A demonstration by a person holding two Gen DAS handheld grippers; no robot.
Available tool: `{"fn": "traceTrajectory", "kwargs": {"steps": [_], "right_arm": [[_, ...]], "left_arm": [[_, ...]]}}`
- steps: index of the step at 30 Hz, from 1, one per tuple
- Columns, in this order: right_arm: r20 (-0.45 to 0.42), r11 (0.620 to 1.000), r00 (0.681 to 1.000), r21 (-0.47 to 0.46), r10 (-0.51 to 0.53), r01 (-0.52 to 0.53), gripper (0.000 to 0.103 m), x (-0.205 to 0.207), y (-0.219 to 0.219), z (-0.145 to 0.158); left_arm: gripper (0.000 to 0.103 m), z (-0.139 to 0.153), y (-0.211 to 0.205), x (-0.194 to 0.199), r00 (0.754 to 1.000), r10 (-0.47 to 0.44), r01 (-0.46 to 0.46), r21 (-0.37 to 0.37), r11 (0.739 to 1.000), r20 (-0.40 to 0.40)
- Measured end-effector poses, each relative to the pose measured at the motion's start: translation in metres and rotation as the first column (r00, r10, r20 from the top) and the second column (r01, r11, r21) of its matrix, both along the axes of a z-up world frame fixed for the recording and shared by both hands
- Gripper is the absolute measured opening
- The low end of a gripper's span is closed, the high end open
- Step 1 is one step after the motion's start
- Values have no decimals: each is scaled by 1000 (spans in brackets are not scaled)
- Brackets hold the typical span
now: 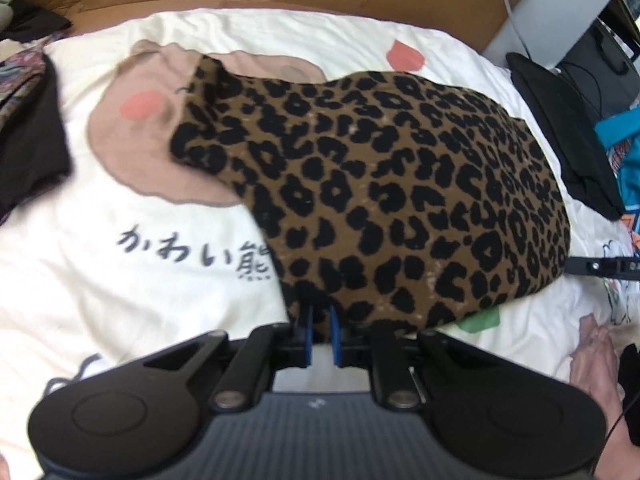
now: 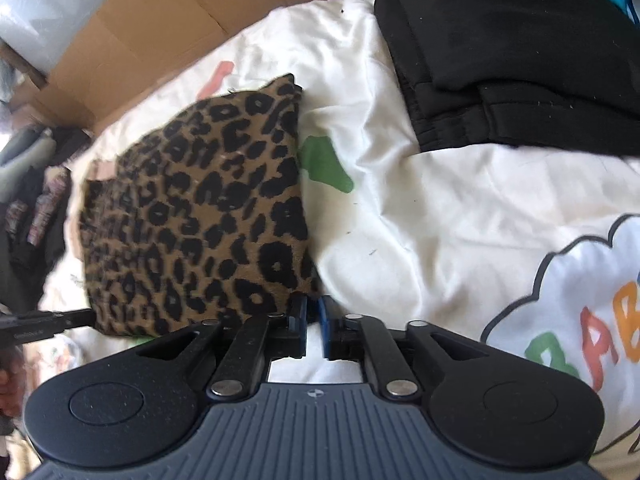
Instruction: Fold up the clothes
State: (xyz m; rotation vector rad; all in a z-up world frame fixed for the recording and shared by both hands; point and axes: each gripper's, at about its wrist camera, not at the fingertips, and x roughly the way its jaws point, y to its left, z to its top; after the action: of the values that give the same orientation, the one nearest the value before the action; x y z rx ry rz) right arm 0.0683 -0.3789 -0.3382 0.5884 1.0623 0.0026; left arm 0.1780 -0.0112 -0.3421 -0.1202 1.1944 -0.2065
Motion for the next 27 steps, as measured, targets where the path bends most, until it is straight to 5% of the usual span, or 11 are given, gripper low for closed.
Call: {"fn": "traceTrajectory", "kwargs": {"steps": [4,6,13,20,27], "right_arm": [[-5,990,1000,139,-20,20,15,-8,0,-6],[0,983,1000,182,-31,30,45,-10,3,-11],[-7,922,984,348,-180,171,46,-16,-12,-32],[-61,762,924,546,-378,348,44,-23,-27,-67],[-39,750,926,575,-375,327,31,-19,-29,-56]], "left_arm": [[17,1,11,-6,999,37,-37,7,999,-18],[19,0,16,-7,998,53,-53,-12,999,-30],[26,0,20,-3,998,62,-63,-73,995,-20],[30,-5,20,-1,998,54,-56,-89,994,-25],[32,-5,21,-2,999,48,-48,-138,989,-6]]}}
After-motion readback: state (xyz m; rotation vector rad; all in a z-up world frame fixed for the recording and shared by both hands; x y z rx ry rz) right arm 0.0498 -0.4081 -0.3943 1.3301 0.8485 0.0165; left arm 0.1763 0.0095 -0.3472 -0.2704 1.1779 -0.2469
